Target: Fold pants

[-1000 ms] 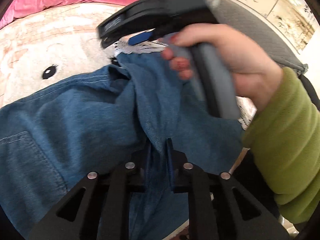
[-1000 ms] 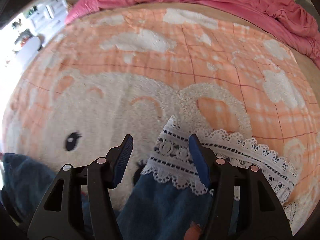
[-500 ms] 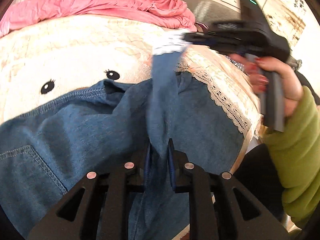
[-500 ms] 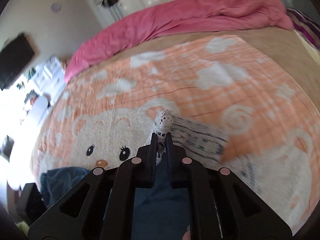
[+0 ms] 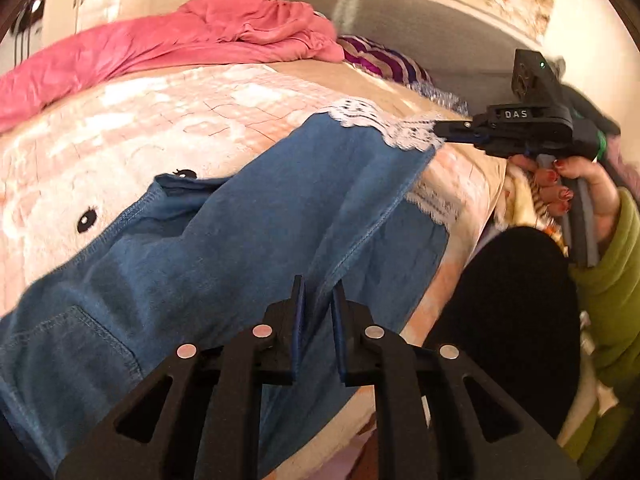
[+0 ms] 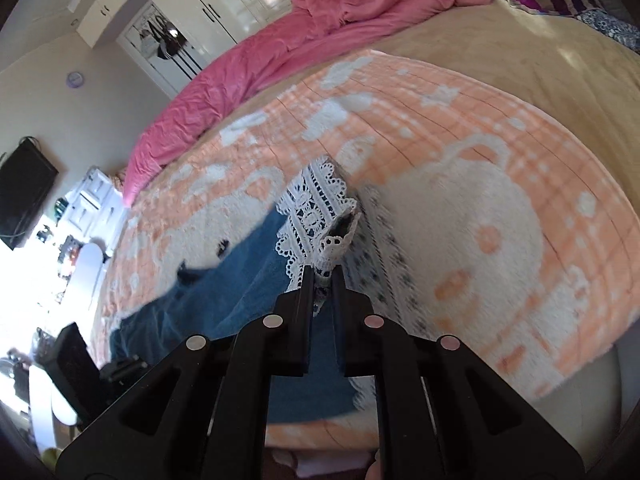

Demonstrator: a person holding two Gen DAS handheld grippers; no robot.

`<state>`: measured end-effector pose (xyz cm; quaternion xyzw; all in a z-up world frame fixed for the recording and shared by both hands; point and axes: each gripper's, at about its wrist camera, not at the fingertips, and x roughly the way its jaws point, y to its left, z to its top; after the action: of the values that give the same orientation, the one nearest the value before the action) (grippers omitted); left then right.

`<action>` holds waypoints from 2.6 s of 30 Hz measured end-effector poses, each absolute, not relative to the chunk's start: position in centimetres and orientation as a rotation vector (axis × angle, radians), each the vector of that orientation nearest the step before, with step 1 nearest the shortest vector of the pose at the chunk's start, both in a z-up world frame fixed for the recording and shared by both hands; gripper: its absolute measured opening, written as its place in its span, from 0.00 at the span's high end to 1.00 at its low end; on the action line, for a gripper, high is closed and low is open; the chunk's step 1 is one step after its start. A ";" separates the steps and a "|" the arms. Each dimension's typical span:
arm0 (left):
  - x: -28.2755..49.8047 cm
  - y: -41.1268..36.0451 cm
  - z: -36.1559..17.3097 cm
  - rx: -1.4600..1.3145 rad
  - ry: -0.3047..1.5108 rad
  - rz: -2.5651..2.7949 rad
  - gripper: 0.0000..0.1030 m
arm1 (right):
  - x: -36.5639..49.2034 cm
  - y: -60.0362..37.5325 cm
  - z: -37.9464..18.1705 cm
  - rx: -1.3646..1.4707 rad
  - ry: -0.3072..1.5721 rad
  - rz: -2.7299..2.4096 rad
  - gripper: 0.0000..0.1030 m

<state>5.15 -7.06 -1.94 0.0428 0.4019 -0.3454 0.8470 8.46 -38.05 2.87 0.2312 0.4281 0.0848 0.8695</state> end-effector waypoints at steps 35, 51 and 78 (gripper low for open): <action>2.2 -6.6 -3.0 0.205 0.884 -0.777 0.65 | 3.7 -29.4 0.8 -0.394 1.021 0.333 0.57; 3.2 -7.4 -5.2 0.234 0.950 -0.727 0.93 | 4.5 -26.2 -2.3 -0.673 1.095 0.537 0.99; 7.1 -6.4 -5.1 0.120 1.030 -0.645 0.53 | 12.6 -30.5 -2.8 -0.164 1.210 0.416 0.61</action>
<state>7.12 -6.41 -5.14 0.0564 0.4835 -0.3028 0.8193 12.56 -30.54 -2.75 -0.0765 0.5639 0.1941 0.7991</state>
